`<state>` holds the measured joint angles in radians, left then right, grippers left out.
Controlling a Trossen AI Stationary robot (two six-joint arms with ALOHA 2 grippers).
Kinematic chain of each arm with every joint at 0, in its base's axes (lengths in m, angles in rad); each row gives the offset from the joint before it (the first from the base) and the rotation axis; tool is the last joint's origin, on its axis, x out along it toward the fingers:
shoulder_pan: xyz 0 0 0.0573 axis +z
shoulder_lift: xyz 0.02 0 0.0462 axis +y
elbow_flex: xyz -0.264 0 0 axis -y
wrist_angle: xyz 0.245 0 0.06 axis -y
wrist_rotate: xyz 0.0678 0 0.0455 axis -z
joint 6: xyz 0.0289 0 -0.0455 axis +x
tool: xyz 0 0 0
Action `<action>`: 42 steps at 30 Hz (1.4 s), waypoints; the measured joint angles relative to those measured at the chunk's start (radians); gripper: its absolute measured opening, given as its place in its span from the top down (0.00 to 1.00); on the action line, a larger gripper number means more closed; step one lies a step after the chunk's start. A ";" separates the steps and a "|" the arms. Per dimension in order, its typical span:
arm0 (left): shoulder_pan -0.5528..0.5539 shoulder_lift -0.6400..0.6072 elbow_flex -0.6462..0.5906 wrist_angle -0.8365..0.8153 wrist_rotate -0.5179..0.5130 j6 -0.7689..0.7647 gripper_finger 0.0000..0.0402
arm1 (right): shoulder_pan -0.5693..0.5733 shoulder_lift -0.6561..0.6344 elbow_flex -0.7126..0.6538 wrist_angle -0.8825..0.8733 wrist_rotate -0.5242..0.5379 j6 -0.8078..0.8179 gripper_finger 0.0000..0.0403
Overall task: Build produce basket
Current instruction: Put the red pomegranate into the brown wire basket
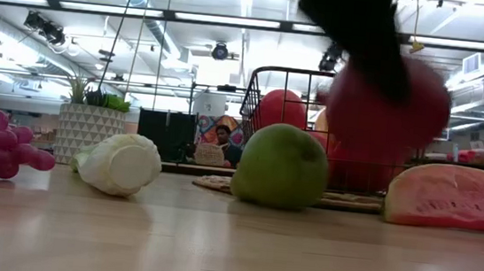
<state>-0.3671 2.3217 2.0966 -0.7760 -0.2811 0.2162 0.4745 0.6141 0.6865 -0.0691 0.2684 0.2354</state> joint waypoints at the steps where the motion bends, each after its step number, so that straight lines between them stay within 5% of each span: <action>1: -0.006 -0.008 0.022 -0.020 -0.017 -0.007 0.08 | 0.008 -0.012 0.000 -0.002 0.000 -0.004 0.04; 9: -0.037 -0.016 0.259 -0.239 -0.136 -0.031 0.08 | 0.057 -0.059 0.001 -0.026 0.026 -0.029 0.04; 28: 0.000 -0.180 0.230 -0.397 -0.483 -0.104 0.08 | 0.061 -0.142 0.000 -0.123 0.134 -0.077 0.04; 35: 0.090 -0.249 0.220 -0.513 -0.440 -0.136 0.08 | 0.061 -0.138 0.000 -0.125 0.207 -0.109 0.04; 42: 0.270 -0.235 0.220 -0.446 -0.088 0.026 0.08 | 0.061 -0.125 0.000 -0.128 0.248 -0.098 0.04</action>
<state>-0.0975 2.0870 2.3161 -1.2224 -0.3687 0.2422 0.5350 0.4896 0.6867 -0.1975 0.5163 0.1375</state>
